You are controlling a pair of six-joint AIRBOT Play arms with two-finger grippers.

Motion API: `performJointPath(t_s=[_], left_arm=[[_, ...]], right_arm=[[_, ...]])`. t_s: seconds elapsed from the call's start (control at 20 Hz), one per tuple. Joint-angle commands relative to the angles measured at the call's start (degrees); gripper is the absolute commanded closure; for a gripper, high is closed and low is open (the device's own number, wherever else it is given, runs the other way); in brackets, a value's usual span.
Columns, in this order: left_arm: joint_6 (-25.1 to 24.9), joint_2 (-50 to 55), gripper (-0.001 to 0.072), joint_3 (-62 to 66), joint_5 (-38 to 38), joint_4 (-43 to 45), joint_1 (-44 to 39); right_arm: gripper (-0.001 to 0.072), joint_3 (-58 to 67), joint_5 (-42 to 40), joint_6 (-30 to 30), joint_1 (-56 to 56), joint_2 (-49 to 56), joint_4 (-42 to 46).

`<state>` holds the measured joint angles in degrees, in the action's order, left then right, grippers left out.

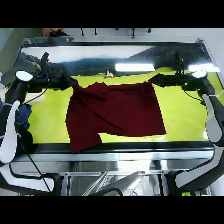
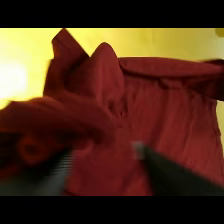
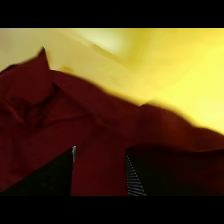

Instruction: Fold the shirts.

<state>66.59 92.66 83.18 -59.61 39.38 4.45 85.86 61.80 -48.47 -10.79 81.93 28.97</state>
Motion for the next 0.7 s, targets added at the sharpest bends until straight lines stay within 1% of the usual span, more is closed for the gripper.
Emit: performJointPath(t_s=[0.0, 0.05, 0.15, 0.25, 0.35, 0.45, 0.55, 0.65], left_arm=[[1.9, 5.2, 0.0035, 10.1, -9.5, 1.6, 4.2], [2.0, 5.2, 0.0034, 11.9, -14.2, 1.7, 6.1], [2.3, 5.1, 0.0035, 12.7, -23.5, 1.7, 9.8], [3.0, 4.6, 0.0035, 8.9, -30.1, 2.3, 13.1], [2.9, 2.3, 0.0036, 0.3, -29.3, 6.8, 15.4], [2.7, 0.2, 0.0036, -9.0, -24.7, 12.6, 16.5], [1.6, 0.2, 0.0036, -14.9, -20.4, 14.7, 16.5], [0.6, 1.5, 0.0036, -17.7, -16.8, 14.7, 15.6]], right_arm=[[0.0344, 0.3, 3.1, 0.0, -3.7, -0.8, 1.2], [0.0347, 0.3, 5.6, -0.5, -5.9, -2.4, 2.0], [0.0348, 0.0, 10.6, -2.9, -11.1, -5.5, 7.1], [0.0349, -2.6, 14.8, -4.9, -16.0, -7.3, 12.6], [0.0350, -8.2, 16.9, -5.6, -20.2, -8.4, 14.8], [0.0350, -13.4, 16.7, -4.9, -22.8, -8.8, 14.8], [0.0351, -17.1, 16.5, -4.6, -23.6, -8.8, 14.8], [0.0351, -19.5, 16.5, -4.2, -23.6, -8.8, 14.8]])
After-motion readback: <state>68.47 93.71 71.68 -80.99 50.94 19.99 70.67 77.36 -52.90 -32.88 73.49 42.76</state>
